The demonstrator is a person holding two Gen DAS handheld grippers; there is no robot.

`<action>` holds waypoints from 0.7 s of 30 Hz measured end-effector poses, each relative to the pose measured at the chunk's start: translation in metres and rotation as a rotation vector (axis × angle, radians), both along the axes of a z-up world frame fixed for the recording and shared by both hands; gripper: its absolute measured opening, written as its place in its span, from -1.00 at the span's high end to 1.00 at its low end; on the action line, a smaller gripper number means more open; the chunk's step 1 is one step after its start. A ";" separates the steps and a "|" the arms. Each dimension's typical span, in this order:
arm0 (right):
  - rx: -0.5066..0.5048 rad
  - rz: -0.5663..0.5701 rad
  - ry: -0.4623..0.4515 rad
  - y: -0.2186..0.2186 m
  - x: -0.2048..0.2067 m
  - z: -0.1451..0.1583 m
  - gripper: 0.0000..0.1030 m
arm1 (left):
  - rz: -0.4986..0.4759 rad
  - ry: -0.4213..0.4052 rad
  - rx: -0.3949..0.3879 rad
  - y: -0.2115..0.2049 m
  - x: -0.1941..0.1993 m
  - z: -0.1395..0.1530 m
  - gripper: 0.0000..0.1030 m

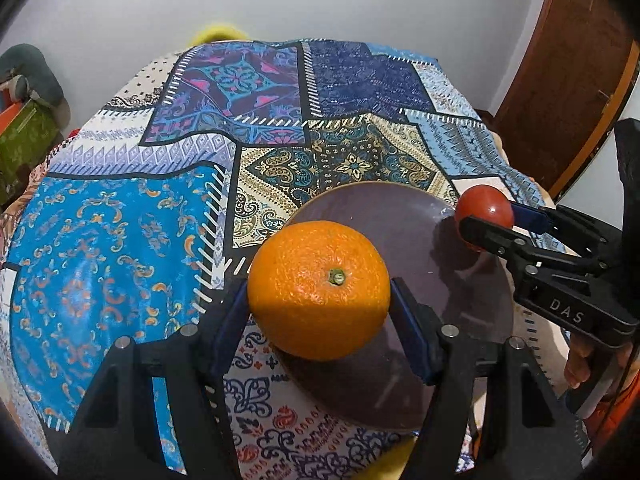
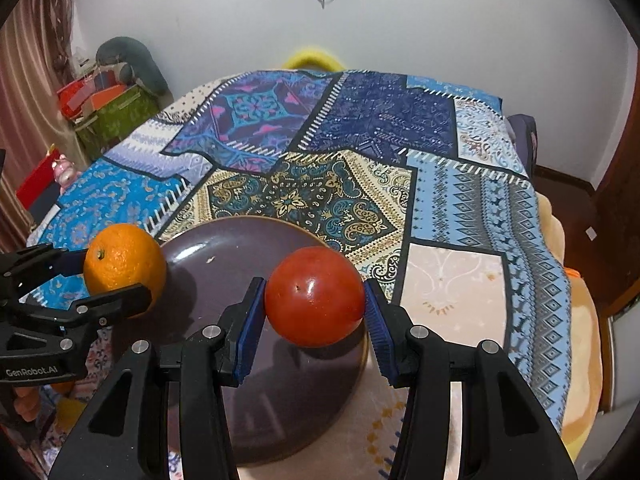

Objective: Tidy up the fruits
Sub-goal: 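Carry the orange and tomato onto the purple plate and open both tools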

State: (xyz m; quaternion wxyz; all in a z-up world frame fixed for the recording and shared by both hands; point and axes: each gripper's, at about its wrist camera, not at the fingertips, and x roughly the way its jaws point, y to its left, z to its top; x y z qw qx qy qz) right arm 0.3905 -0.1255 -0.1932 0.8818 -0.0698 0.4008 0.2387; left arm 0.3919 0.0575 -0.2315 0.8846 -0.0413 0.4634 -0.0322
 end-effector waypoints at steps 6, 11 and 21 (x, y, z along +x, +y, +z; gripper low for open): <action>-0.028 0.025 0.021 0.011 0.009 -0.011 0.13 | 0.003 0.023 0.000 0.002 0.012 -0.008 -0.33; -0.053 0.035 0.021 0.015 0.013 -0.016 0.12 | 0.003 0.028 -0.003 -0.001 0.018 -0.011 -0.33; -0.061 0.024 0.029 0.016 0.015 -0.019 -0.01 | 0.019 -0.022 0.018 0.000 0.011 0.004 -0.48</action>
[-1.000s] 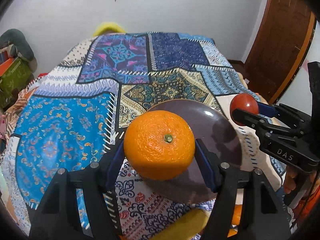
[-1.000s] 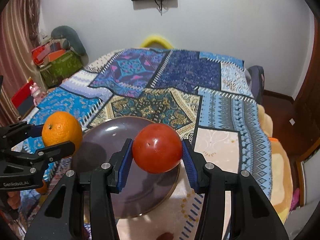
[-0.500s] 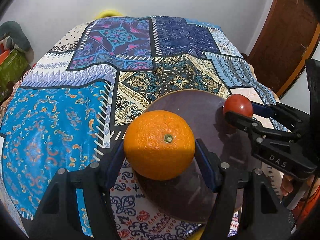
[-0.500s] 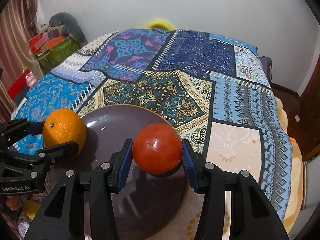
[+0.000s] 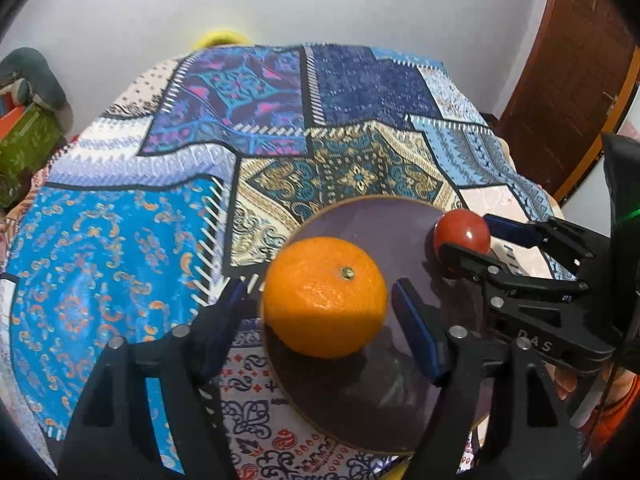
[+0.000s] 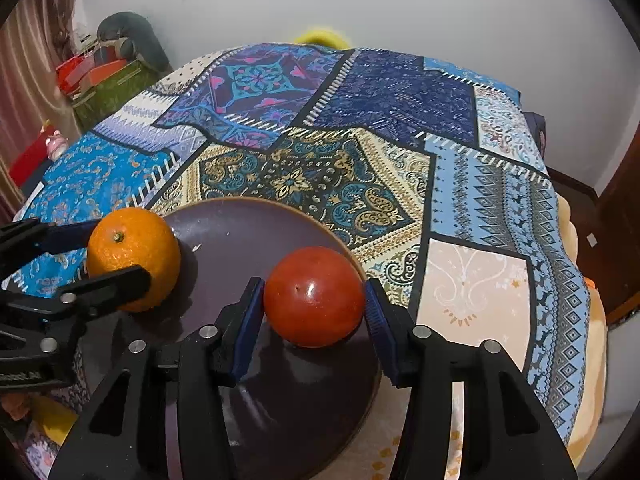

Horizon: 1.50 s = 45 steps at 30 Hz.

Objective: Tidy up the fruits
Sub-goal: 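Carry the orange and tomato onto the purple plate and open both tools, then grasp a pale yellow cylinder with the left tool while the right tool grasps another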

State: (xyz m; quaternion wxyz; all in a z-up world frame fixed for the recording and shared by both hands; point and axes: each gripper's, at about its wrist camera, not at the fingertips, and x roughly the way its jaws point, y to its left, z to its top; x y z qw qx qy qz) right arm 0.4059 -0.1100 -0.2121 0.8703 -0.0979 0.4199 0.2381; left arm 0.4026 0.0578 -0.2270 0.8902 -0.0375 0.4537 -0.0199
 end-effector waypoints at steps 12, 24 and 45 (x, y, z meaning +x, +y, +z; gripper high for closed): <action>0.044 -0.020 -0.089 -0.014 -0.041 0.051 -0.26 | 0.010 -0.053 0.030 0.014 -0.053 0.047 -0.48; 0.067 -0.003 -0.171 -0.031 -0.129 0.098 -0.41 | -0.006 -0.133 0.069 0.015 -0.149 0.098 -0.61; -0.020 0.023 0.022 -0.031 -0.221 0.027 -0.58 | -0.045 -0.055 0.060 0.004 -0.232 0.052 -0.73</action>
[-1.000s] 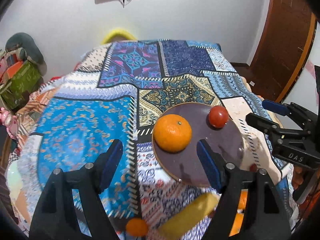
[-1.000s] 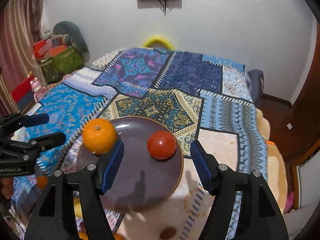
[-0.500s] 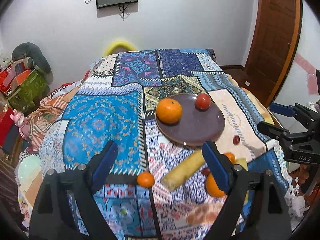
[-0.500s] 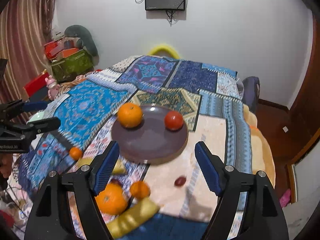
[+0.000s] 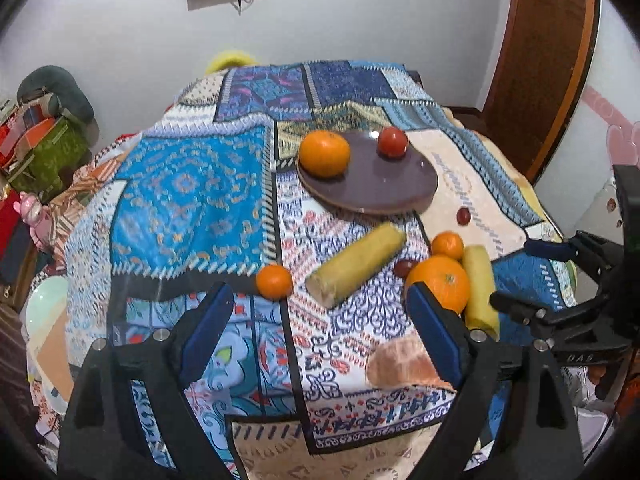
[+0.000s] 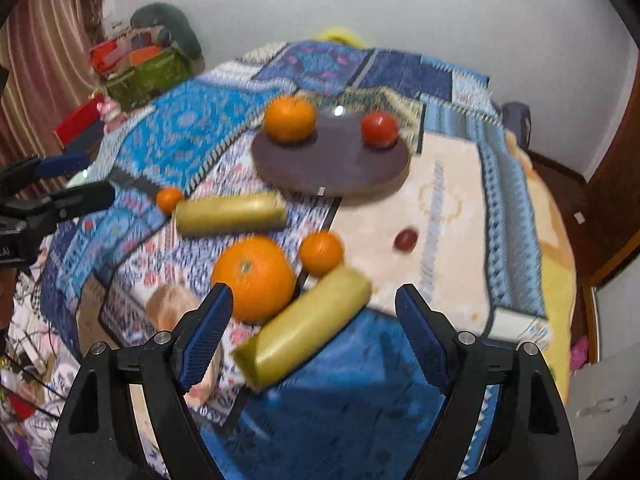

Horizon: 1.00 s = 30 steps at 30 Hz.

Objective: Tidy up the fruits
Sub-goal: 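Grasp a pale yellow cylinder with the left tool while the right tool grasps another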

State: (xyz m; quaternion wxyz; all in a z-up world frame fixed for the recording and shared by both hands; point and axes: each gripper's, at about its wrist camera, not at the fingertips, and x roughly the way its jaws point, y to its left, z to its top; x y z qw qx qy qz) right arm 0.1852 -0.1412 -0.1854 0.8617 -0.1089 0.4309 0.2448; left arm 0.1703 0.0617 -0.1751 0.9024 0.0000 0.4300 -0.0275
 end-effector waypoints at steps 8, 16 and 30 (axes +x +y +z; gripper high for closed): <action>-0.071 0.036 0.079 0.015 -0.003 -0.042 -0.58 | 0.003 0.073 -0.024 0.001 0.006 -0.031 -0.73; -0.055 0.012 0.097 -0.003 0.002 -0.047 -0.55 | -0.027 0.102 -0.034 -0.005 0.029 -0.048 -0.73; 0.011 -0.102 0.134 -0.054 0.024 -0.049 0.03 | -0.146 0.190 0.011 -0.032 0.088 -0.080 -0.52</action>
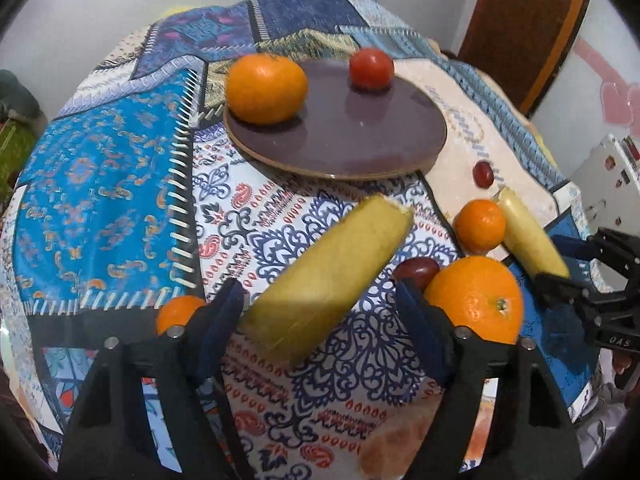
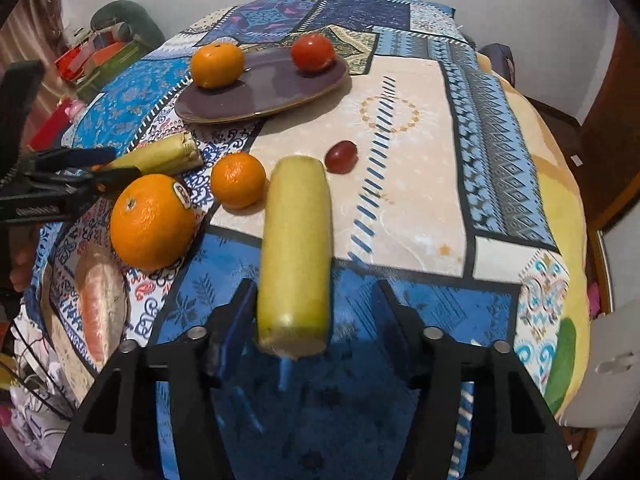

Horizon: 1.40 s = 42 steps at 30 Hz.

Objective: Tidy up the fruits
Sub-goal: 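Grasp a pale yellow cylinder with the left tool while the right tool grasps another, then lift both yellow cylinders, lay them on the purple plate and open both tools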

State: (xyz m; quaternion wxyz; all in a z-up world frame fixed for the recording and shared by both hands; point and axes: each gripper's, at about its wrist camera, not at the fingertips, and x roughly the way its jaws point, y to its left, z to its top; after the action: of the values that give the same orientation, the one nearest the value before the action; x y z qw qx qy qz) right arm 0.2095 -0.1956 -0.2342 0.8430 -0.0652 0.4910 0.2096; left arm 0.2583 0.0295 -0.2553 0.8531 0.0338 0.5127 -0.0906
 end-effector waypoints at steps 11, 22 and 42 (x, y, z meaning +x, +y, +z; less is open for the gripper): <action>0.046 -0.008 0.021 0.005 0.014 -0.007 0.34 | 0.012 0.009 -0.076 0.012 -0.021 0.000 0.16; 0.039 -0.029 0.031 -0.017 0.003 -0.005 0.34 | 0.060 0.044 -0.067 0.017 -0.068 0.006 0.23; 0.019 0.030 0.032 0.000 0.041 -0.006 0.32 | 0.041 0.059 -0.048 0.000 -0.001 -0.005 0.24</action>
State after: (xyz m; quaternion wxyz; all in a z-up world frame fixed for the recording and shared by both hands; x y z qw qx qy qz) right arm 0.2501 -0.1959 -0.2401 0.8323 -0.0612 0.5016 0.2280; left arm 0.2573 0.0290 -0.2608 0.8399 0.0004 0.5359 -0.0865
